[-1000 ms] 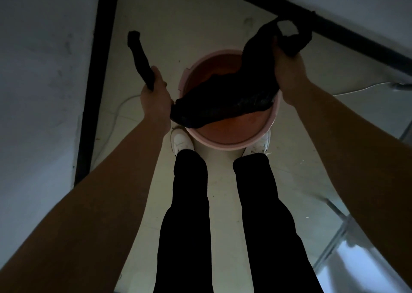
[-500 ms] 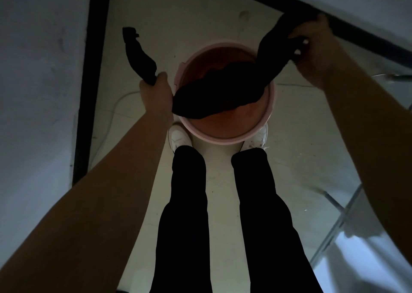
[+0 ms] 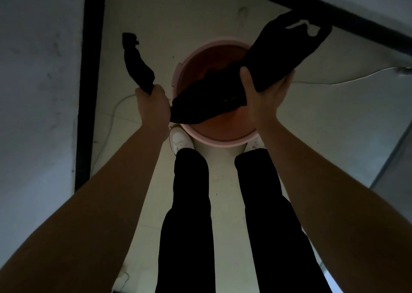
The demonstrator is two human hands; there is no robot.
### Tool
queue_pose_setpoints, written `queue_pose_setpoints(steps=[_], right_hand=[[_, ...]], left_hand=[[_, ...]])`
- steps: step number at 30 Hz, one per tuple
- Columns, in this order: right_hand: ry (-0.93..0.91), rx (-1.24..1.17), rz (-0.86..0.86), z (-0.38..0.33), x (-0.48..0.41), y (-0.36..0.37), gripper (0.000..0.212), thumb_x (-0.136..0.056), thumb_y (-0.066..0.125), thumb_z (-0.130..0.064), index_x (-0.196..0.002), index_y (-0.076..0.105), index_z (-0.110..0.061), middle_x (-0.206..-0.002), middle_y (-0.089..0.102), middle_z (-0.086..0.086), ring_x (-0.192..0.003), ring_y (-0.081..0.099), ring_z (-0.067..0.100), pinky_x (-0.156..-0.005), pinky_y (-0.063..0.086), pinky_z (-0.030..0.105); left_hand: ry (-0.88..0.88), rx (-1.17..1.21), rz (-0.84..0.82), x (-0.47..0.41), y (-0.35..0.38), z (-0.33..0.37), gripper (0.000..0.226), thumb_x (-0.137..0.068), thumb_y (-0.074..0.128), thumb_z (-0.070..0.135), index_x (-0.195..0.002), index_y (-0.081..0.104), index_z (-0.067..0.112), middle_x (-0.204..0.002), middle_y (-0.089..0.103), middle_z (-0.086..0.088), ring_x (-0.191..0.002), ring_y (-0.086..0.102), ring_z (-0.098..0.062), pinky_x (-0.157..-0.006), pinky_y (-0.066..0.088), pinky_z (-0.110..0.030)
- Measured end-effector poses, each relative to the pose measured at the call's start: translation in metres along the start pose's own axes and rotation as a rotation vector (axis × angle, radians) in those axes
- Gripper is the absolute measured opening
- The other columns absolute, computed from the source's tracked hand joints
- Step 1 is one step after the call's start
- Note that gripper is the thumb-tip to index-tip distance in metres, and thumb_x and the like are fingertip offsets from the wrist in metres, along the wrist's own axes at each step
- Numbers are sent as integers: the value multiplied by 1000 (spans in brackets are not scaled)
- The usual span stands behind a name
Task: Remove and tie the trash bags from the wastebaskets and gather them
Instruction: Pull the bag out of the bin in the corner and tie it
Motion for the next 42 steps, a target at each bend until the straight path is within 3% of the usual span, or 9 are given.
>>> queue_pose_setpoints(steps=[5,8,17,21,26,30,34,37,42], right_hand=[[-138,64,40,-49,-44,6,67,-84,57,-44,-133,49,0,-138,49,15,-131,46,30,-113,35,39],[-232,-77,-128,-66,-29,8,37,-95,52,-17,-130,48,-6,-116,59,1,-106,56,11,-95,45,23],[-517,622,-816,-49,15,12,38,-96,50,-18,-129,39,-4,-98,59,15,-90,60,36,-77,50,42],[-625,559,-800,-60,34,12,33,-94,55,-20,-120,42,-4,-90,60,14,-82,62,34,-69,50,41],[-387,462,-536,-39,31,-26,59,-88,61,-57,-127,48,-14,-101,60,-1,-89,57,18,-74,43,30],[-481,606,-581,-41,56,-42,39,-99,49,-43,-76,58,-13,-69,55,6,-68,60,29,-60,39,32],[-520,486,-596,-73,89,-61,43,-95,44,-36,-122,59,-7,-113,61,16,-98,61,32,-76,40,29],[-420,344,-551,-95,119,-89,41,-102,47,-21,-141,46,-8,-114,59,5,-101,58,20,-81,38,24],[-134,0,-471,-115,157,-132,43,-99,52,-40,-137,55,-20,-126,64,6,-114,61,23,-100,47,37]], left_hand=[[-21,-21,-138,5,8,-3,20,-93,37,3,-92,50,18,-65,49,0,-49,48,-9,-56,42,-26],[-26,-113,-223,14,17,3,22,-89,41,1,-99,52,18,-70,53,-2,-53,48,-13,-57,40,-28],[-15,135,-735,37,49,45,14,-86,73,7,-89,61,11,-74,54,1,-56,44,-8,-63,41,-20],[18,-4,-467,35,48,47,12,-91,70,15,-94,63,5,-64,61,2,-42,49,-5,-47,41,-18],[-129,484,-224,41,19,63,23,-101,48,10,-79,44,16,-41,35,8,-32,29,-5,-39,33,-18],[-179,412,-223,69,0,77,26,-102,50,22,-77,45,17,-45,31,6,-35,24,-8,-43,33,-21],[-144,368,-359,99,-15,108,25,-95,58,19,-73,48,17,-53,29,5,-39,21,-8,-41,29,-19],[-111,410,-466,123,-34,131,24,-91,53,8,-71,44,17,-59,32,3,-47,22,-9,-45,28,-19],[-81,298,-489,159,-70,145,26,-105,40,22,-89,56,11,-62,46,2,-46,33,-10,-46,36,-20]])
Point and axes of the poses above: each hand's wrist, its own x-axis away from the middle knuckle, its own y-axis out of the palm, z = x × y, the point moved 6 cm from there along -x, towards the middle knuckle
